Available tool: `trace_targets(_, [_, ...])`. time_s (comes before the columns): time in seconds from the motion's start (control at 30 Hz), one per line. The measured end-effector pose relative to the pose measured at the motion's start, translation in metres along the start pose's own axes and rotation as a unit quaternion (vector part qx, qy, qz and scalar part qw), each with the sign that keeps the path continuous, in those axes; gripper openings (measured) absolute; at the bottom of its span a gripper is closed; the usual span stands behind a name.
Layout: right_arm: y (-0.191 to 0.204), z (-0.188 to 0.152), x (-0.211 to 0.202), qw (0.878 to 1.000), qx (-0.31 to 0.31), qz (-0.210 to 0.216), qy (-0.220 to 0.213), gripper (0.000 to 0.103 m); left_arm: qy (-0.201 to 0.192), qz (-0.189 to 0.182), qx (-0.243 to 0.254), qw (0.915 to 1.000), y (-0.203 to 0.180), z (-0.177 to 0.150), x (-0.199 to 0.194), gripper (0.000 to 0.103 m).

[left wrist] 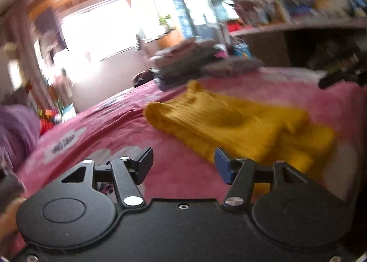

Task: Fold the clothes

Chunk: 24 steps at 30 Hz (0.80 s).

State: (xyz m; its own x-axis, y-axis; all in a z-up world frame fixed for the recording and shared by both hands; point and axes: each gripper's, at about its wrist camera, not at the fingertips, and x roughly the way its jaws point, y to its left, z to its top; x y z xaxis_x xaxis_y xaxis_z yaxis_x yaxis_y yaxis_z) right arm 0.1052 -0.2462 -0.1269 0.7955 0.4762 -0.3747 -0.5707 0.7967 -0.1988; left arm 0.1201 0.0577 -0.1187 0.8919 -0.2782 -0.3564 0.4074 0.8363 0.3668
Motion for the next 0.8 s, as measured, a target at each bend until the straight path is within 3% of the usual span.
trace_targets(0.07, [0.022,-0.004,-0.005,0.998,-0.055,0.013,0.006,0.060,0.002,0.000,0.058,0.9983,-0.017,-0.007,-0.010,0.058])
trace_targets(0.2, [0.055,0.001,-0.011,0.994,-0.103,0.022,-0.007,0.063,-0.015,-0.036,0.082,0.9959,-0.034,-0.008,-0.025,0.058])
trace_targets(0.33, [0.092,0.004,0.004,0.986,-0.163,0.040,0.003,0.052,-0.013,-0.061,0.161,0.9850,-0.069,-0.005,-0.025,0.057])
trace_targets(0.4, [0.100,0.006,0.012,0.986,-0.165,0.036,0.010,0.041,0.002,-0.061,0.170,0.9835,-0.080,-0.004,-0.017,0.047])
trace_targets(0.47, [0.104,0.008,0.019,0.987,-0.159,0.029,0.019,0.022,0.017,-0.063,0.183,0.9810,-0.088,-0.002,-0.008,0.032])
trace_targets(0.53, [0.100,0.010,0.025,0.989,-0.142,0.026,0.043,0.013,0.029,-0.052,0.199,0.9781,-0.095,-0.001,-0.003,0.020])
trace_targets(0.57, [0.101,0.009,0.026,0.986,-0.154,0.021,0.055,0.011,0.036,-0.040,0.209,0.9764,-0.098,-0.001,-0.001,0.012])
trace_targets(0.67, [0.103,0.005,0.021,0.978,-0.188,0.015,0.084,0.007,0.052,-0.014,0.260,0.9641,-0.097,-0.002,-0.005,0.006])
trace_targets(0.77, [0.102,0.003,0.017,0.979,-0.184,0.030,0.085,0.008,0.072,-0.042,0.275,0.9578,-0.100,-0.012,-0.001,0.006])
trace_targets(0.8, [0.101,0.004,0.016,0.980,-0.178,0.033,0.082,0.008,0.070,-0.045,0.265,0.9607,-0.099,-0.014,0.002,0.007])
